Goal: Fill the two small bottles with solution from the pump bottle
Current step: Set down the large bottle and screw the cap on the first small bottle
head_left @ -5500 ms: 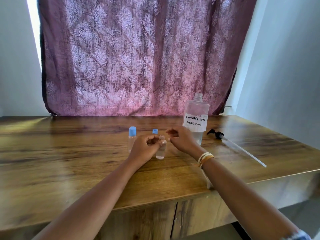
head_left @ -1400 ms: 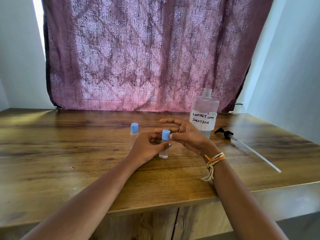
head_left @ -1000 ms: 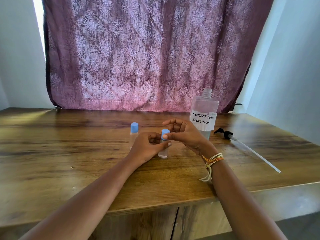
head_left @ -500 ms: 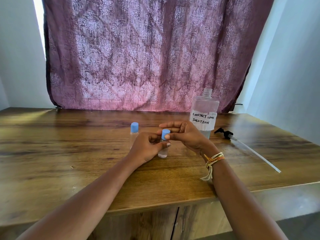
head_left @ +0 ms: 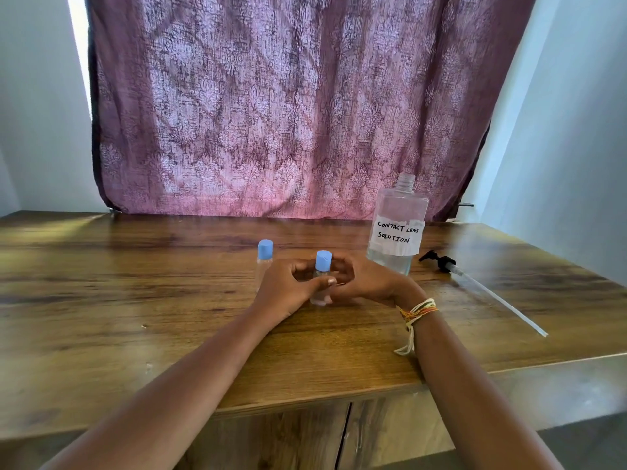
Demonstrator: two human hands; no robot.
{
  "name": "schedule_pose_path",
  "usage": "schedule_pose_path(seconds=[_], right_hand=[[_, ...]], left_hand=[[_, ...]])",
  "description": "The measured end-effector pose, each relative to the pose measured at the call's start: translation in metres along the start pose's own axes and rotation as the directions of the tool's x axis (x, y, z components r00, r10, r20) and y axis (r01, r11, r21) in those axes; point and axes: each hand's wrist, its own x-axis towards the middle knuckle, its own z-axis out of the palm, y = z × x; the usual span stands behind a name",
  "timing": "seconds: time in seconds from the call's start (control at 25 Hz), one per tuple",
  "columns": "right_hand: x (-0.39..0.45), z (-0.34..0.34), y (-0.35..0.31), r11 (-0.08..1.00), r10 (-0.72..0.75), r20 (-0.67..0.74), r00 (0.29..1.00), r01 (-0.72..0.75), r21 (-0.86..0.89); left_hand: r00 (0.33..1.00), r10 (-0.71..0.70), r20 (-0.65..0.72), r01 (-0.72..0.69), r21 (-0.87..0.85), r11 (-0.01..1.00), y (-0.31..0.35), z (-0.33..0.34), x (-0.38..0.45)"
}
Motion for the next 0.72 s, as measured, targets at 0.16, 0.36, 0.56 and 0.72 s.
schedule_pose_path(seconds=[0.16, 0.36, 0.56, 0.72], right_hand=[[0.003, 0.011, 0.003, 0.985, -0.071, -0.107, 0.992, 0.053, -0.163], [0.007, 0.014, 0.008, 0.987, -0.054, -0.25, 0.967, 0.013, -0.162], [0.012, 0.016, 0.012, 0.969, -0.054, -0.442, 0.895, -0.06, -0.241], [0.018, 0.015, 0.014, 0.947, -0.039, -0.544, 0.838, -0.143, -0.289]], left_hand=[[0.999, -0.02, -0.026, 0.02, 0.015, 1.0, -0.001, 0.002, 0.001], [0.999, -0.035, -0.003, 0.035, 0.027, 0.999, 0.0, 0.003, 0.0], [0.999, -0.05, 0.013, 0.049, 0.101, 0.994, -0.005, 0.004, 0.005], [0.995, -0.072, 0.063, 0.064, 0.118, 0.991, -0.006, 0.004, 0.003]])
